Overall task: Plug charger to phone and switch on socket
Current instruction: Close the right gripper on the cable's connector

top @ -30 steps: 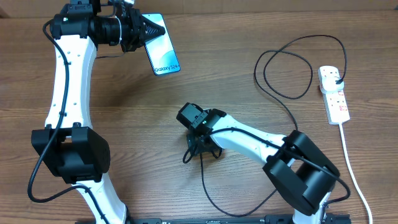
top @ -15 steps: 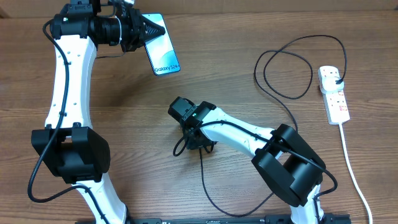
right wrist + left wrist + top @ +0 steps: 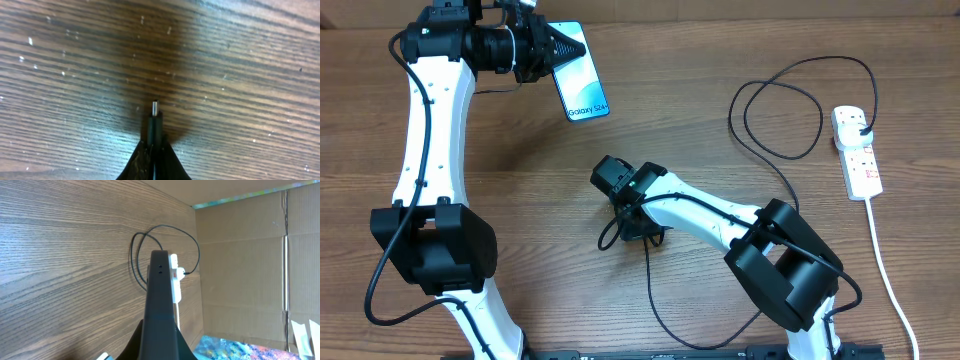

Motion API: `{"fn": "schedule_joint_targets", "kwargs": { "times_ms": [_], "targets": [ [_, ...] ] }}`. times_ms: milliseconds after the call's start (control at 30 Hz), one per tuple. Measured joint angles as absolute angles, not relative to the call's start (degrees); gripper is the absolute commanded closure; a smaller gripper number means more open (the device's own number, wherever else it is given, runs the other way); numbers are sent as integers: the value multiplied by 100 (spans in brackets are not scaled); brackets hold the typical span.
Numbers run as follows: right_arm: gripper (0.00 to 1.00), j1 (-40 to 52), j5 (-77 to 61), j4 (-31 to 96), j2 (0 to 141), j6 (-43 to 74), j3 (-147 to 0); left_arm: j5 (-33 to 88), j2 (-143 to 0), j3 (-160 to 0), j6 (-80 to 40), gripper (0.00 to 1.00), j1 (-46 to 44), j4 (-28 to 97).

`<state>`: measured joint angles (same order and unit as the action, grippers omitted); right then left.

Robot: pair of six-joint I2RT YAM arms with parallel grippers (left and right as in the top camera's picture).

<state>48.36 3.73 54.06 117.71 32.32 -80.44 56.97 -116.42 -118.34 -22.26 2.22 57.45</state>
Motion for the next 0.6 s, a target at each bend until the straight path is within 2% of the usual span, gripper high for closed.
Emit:
{"fn": "schedule_joint_targets", "kwargs": {
  "times_ms": [233,600],
  "targets": [
    [96,4477,-427,5465,11824,3186,-8090,5699,-11642,-11834,-2226,96,222,5743],
    [96,3186,-3356,4762,11966,2587,-8088,5754,-11642,-11834,-2226,96,222,5669]
  ]
}}
